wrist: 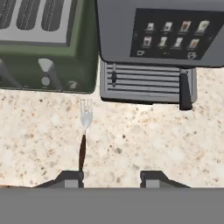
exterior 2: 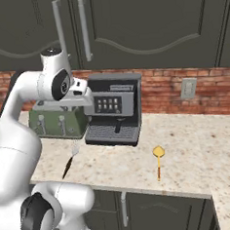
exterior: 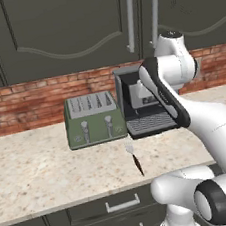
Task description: Take the fork and place it on the left side of the plate. Then take the spoon and place it on the right side of the plate. Make sure they're directly next to the plate.
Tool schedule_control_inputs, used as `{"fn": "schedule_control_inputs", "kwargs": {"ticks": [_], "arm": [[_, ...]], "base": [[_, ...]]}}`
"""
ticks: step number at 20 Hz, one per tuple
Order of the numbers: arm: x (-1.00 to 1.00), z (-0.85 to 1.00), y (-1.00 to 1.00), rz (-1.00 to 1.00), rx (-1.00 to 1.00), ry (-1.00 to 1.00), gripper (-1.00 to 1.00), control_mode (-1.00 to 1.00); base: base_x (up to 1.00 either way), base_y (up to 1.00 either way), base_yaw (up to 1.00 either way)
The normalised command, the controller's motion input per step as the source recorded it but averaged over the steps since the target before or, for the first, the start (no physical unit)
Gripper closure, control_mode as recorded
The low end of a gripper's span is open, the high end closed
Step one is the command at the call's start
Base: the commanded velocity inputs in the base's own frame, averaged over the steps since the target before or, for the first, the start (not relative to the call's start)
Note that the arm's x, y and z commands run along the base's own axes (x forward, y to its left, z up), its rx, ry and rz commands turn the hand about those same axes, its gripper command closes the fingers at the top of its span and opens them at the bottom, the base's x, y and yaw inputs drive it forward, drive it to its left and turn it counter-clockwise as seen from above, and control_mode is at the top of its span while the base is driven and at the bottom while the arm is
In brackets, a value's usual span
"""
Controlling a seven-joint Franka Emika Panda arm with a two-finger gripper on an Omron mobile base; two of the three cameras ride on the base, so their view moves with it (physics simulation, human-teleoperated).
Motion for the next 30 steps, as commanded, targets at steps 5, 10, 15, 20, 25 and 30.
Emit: {"fn": "schedule_control_inputs", "kwargs": {"ticks": [5, 10, 15, 20, 25, 30], "arm": [[-0.16, -0.38, 0.03, 0.00, 0.00, 0.01, -1.00, -1.00], [-0.05, -0.96, 0.48, 0.00, 0.00, 0.16, -1.00, -1.00], [-0.01, -0.99, 0.58, -0.02, 0.00, 0.22, -1.00, -1.00], [0.00, -0.42, 0.07, -0.02, -0.01, 0.03, -1.00, -1.00], [0.14, -0.42, 0.04, 0.00, -0.03, 0.05, -1.00, -1.00], [0.31, -0.50, 0.20, 0.00, -0.04, 0.12, -1.00, -1.00]], "base": [[0.00, 0.00, 0.00], [0.00, 0.00, 0.00], [0.00, 0.00, 0.00], [0.00, 0.00, 0.00], [0.00, 0.00, 0.00], [0.00, 0.00, 0.00]]}}
